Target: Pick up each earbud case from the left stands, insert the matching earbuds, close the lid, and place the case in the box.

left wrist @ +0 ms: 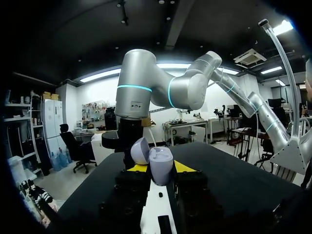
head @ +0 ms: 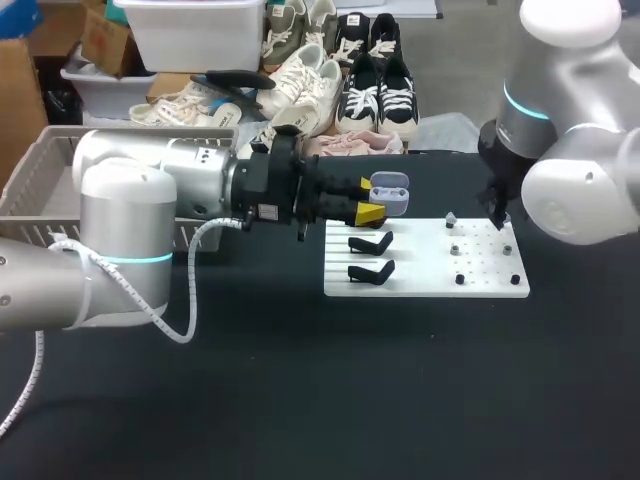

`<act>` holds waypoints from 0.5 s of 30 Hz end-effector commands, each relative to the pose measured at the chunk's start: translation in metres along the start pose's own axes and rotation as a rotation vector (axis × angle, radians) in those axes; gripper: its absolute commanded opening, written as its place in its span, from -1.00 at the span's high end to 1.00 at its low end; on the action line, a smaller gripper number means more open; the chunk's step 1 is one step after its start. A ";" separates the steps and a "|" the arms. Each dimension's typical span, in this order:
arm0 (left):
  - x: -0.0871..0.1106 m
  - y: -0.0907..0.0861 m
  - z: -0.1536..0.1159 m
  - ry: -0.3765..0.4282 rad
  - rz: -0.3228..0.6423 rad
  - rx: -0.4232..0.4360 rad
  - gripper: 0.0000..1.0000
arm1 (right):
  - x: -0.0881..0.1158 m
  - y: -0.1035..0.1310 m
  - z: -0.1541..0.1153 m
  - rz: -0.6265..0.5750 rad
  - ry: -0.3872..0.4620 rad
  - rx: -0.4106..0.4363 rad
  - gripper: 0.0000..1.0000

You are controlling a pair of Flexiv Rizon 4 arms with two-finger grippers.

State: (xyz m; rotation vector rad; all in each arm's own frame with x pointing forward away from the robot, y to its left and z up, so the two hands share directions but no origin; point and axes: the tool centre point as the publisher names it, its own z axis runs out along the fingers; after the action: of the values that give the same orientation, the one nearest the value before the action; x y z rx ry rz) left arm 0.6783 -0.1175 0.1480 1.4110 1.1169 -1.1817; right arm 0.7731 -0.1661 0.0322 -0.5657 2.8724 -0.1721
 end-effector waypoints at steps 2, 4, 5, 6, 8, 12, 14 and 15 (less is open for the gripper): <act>0.000 -0.001 0.000 -0.001 0.002 -0.002 1.00 | -0.003 -0.001 0.003 0.003 0.009 -0.001 0.11; 0.000 -0.001 0.000 -0.001 0.002 -0.002 1.00 | -0.003 -0.001 0.004 0.004 0.011 -0.003 0.14; 0.000 -0.001 0.000 -0.001 0.002 -0.002 1.00 | -0.003 -0.001 0.004 0.004 0.011 -0.003 0.16; 0.000 -0.001 0.000 -0.001 0.002 -0.002 1.00 | -0.004 -0.001 0.005 0.004 0.012 -0.003 0.18; 0.000 -0.001 0.000 -0.001 0.002 -0.002 1.00 | -0.004 -0.002 0.005 0.004 0.012 -0.003 0.19; 0.000 -0.001 0.000 -0.001 0.002 -0.002 1.00 | -0.005 -0.002 0.008 0.005 0.014 -0.003 0.19; 0.000 -0.001 0.000 -0.001 0.002 -0.002 1.00 | -0.006 -0.002 0.010 0.006 0.015 -0.003 0.20; 0.000 -0.001 0.000 -0.001 0.002 -0.002 1.00 | -0.006 -0.002 0.011 0.007 0.016 -0.003 0.20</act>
State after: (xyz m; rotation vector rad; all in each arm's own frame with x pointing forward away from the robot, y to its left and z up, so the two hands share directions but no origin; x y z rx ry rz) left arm 0.6783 -0.1175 0.1480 1.4110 1.1169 -1.1817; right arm 0.7779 -0.1676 0.0252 -0.5584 2.8843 -0.1709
